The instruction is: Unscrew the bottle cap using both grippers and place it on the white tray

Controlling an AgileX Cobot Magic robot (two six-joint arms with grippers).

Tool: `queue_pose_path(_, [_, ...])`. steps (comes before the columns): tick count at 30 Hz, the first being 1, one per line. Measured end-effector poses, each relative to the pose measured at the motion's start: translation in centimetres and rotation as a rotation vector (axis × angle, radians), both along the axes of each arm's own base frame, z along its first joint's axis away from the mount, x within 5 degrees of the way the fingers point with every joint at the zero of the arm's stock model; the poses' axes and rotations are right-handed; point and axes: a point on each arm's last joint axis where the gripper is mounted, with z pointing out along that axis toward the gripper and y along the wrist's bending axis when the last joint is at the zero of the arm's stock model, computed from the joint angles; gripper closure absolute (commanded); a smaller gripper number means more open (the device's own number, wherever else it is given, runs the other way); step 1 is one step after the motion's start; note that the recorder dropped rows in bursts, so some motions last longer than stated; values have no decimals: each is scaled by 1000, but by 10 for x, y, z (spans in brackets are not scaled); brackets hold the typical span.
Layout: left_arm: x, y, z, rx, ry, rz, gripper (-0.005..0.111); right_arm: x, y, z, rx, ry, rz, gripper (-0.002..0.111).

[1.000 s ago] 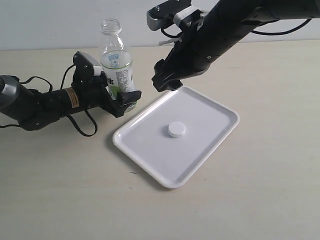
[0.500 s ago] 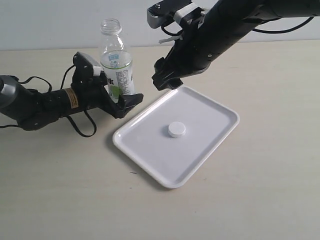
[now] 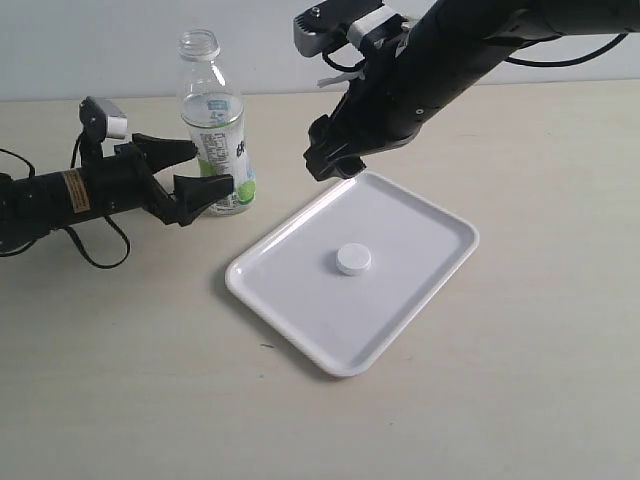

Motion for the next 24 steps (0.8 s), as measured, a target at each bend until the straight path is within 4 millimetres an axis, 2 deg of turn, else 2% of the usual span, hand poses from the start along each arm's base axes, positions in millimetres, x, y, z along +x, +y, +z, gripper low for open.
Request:
queue_pose_path(5, [-6, -3, 5, 2, -17, -95, 1, 0, 0, 0, 0, 0, 0, 36])
queue_pose_path(8, [-6, 4, 9, 2, -13, -91, 1, 0, 0, 0, 0, 0, 0, 36])
queue_pose_path(11, [-3, 21, 13, -12, 16, -57, 2, 0, 0, 0, 0, 0, 0, 36])
queue_pose_path(12, [-3, 35, 16, -15, 35, -41, 2, 0, 0, 0, 0, 0, 0, 36])
queue_pose_path(15, [-3, 59, 20, -36, 105, -10, 2, 0, 0, 0, 0, 0, 0, 36])
queue_pose_path(16, [-4, 70, 21, -62, 160, 17, 2, 0, 0, 0, 0, 0, 0, 36])
queue_pose_path(19, [-5, 85, 20, -152, 324, 79, 2, -2, 0, -1, -5, 18, 5, 36])
queue_pose_path(21, [-9, 83, 17, -147, 388, 43, 2, -3, -1, -2, -20, 30, 15, 39])
queue_pose_path(24, [-15, 79, 14, -104, 407, -18, 2, -3, -3, -3, -50, 35, 13, 59])
